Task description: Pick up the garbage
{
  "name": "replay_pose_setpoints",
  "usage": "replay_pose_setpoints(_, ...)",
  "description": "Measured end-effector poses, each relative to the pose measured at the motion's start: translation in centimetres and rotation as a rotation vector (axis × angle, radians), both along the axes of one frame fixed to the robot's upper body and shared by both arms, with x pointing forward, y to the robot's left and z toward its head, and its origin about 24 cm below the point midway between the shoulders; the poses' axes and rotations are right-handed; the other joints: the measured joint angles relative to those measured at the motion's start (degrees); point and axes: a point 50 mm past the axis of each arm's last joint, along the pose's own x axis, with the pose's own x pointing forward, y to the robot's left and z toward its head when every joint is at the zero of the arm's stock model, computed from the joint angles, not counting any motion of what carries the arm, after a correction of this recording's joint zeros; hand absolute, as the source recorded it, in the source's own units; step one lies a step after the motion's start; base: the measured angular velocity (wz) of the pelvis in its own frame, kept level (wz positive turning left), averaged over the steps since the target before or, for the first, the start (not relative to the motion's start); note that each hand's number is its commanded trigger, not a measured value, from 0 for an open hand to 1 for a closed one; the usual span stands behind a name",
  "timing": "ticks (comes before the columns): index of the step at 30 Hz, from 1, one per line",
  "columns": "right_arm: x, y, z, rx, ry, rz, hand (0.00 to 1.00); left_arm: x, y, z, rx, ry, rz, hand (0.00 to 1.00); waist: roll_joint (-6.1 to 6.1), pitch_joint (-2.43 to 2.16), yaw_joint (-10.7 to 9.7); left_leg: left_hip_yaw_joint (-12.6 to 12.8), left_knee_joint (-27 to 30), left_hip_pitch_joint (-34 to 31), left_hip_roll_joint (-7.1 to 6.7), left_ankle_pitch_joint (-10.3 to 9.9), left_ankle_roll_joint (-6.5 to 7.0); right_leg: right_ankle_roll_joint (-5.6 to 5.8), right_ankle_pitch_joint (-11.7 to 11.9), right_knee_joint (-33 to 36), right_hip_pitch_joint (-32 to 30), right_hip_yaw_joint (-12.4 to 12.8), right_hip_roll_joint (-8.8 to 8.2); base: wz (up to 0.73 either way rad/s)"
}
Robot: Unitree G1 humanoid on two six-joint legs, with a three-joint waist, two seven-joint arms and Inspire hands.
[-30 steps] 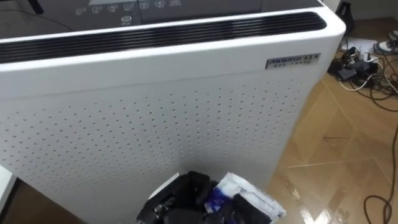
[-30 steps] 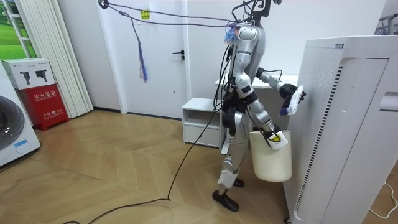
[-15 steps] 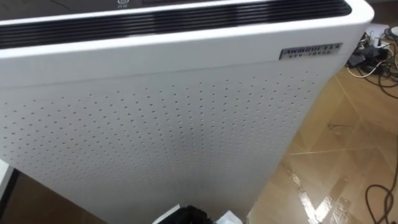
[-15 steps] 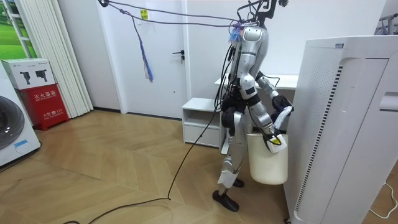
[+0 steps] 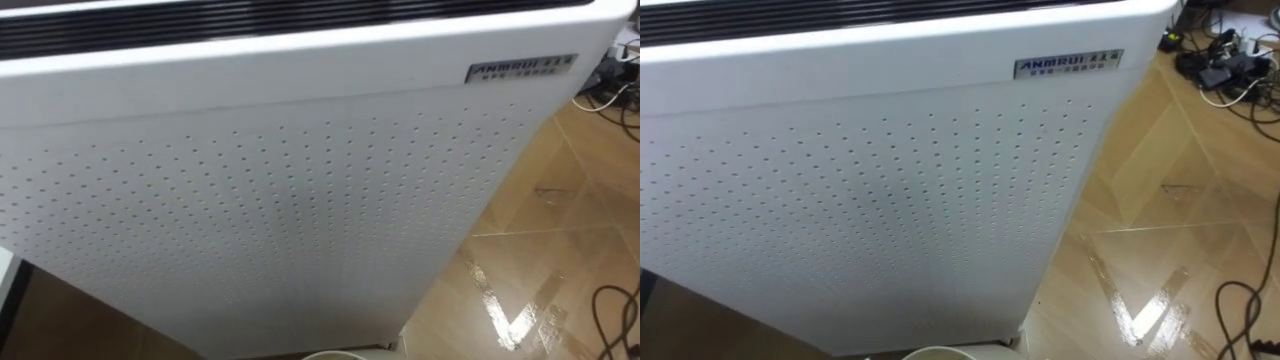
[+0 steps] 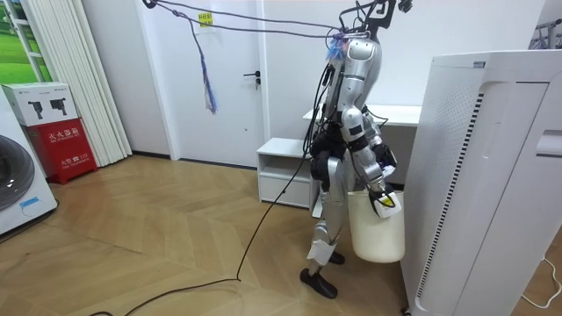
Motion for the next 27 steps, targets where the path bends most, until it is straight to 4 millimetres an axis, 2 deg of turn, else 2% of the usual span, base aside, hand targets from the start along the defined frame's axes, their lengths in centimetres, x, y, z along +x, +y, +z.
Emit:
replay_pose_setpoints(9,-0.21,-0.25,-0.25,-0.004,0.016,-0.015,1.00,-0.06,0.35,-0.31,0.031,0.006,0.019,1.00,0.06,0.05,0.2,0.0,0.6,-0.7,0.04,0.0,0.01,-0.05,0.0,0.1,-0.2,-0.2,0.24,0.00)
replay_pose_setpoints(10,-0.21,-0.25,-0.26,-0.004,0.016,-0.014,1.00,-0.03,0.35,-0.31,0.041,0.002,0.015,0.67,0.05,0.05,0.2,0.0,0.6,-0.7,0.05,0.0,0.00,-0.08,0.0,0.1,-0.2,-0.2,0.25,0.00)
replay_pose_setpoints(11,-0.21,-0.26,-0.25,-0.004,0.016,-0.015,1.00,0.00,0.35,-0.30,0.042,0.001,0.015,0.29,0.05,0.05,0.2,0.0,0.6,-0.7,0.06,0.0,0.00,-0.10,0.1,0.2,-0.4,-0.2,0.27,0.00)
replay_pose_setpoints(12,-0.22,-0.27,-0.26,-0.003,0.016,-0.016,1.00,0.00,0.35,-0.30,0.042,0.001,0.015,0.07,0.05,0.06,0.2,0.0,0.6,-0.7,0.06,0.0,0.00,-0.10,0.1,0.2,-0.4,-0.2,0.27,0.00)
replay_pose_setpoints(13,-0.25,-0.27,-0.27,0.000,0.017,-0.020,1.00,-0.03,0.37,-0.34,0.043,0.003,0.016,0.00,0.05,0.05,0.2,-0.2,0.7,-0.8,0.06,0.0,0.00,-0.11,0.1,0.2,-0.4,-0.3,0.27,0.00)
replay_pose_setpoints(27,-0.21,-0.20,-0.25,0.022,0.019,-0.038,1.00,-0.27,0.50,-0.60,0.092,0.003,-0.018,0.00,0.04,0.06,0.1,-0.4,1.0,-1.2,-0.02,0.0,0.00,-0.13,0.1,0.2,-0.5,-1.1,0.07,0.01)
